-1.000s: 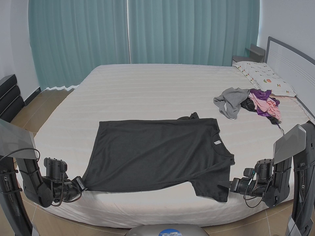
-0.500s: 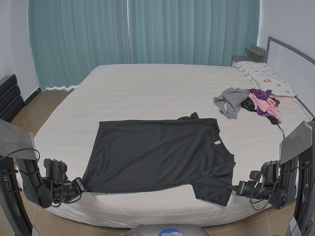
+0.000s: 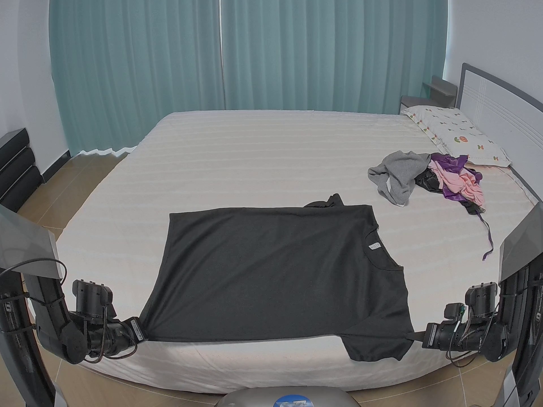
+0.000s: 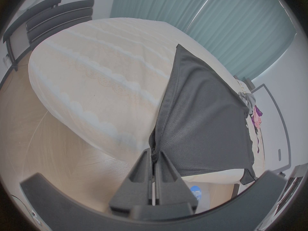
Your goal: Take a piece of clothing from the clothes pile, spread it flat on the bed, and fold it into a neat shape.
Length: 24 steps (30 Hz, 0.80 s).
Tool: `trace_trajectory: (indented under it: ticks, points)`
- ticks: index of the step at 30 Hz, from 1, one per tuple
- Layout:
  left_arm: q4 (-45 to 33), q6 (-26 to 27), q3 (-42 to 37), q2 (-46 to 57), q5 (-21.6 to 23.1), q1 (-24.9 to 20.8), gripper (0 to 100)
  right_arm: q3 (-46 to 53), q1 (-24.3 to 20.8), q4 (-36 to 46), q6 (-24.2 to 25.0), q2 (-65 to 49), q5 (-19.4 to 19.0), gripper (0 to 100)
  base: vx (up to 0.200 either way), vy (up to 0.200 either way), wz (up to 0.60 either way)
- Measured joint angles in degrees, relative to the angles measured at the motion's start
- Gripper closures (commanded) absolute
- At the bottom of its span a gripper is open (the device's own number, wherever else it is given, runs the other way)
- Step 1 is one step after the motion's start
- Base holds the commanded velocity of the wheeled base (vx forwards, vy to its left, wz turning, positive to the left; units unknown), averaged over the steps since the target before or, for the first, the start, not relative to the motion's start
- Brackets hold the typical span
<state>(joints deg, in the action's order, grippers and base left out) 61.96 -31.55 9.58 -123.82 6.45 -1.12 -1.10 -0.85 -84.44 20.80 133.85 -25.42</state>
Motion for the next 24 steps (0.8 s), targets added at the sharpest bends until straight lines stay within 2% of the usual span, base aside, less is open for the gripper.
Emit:
trace_trajectory:
  ticks: [12,18,24]
  points:
    - [0.16,4.9,-2.8,-0.05,-0.02,0.41,100,0.09,1.56,15.18,-7.78,-4.85,-1.71,100,0.0,0.0,0.0]
    - [0.05,7.63,-4.9,-0.13,-0.02,0.27,100,0.11,2.36,23.63,-13.63,-8.47,-2.47,100,0.0,0.0,0.0]
    - [-0.16,12.8,-7.61,-0.21,-0.1,-0.09,100,0.09,2.67,26.99,-14.67,-11.09,-2.44,100,0.0,0.0,0.0]
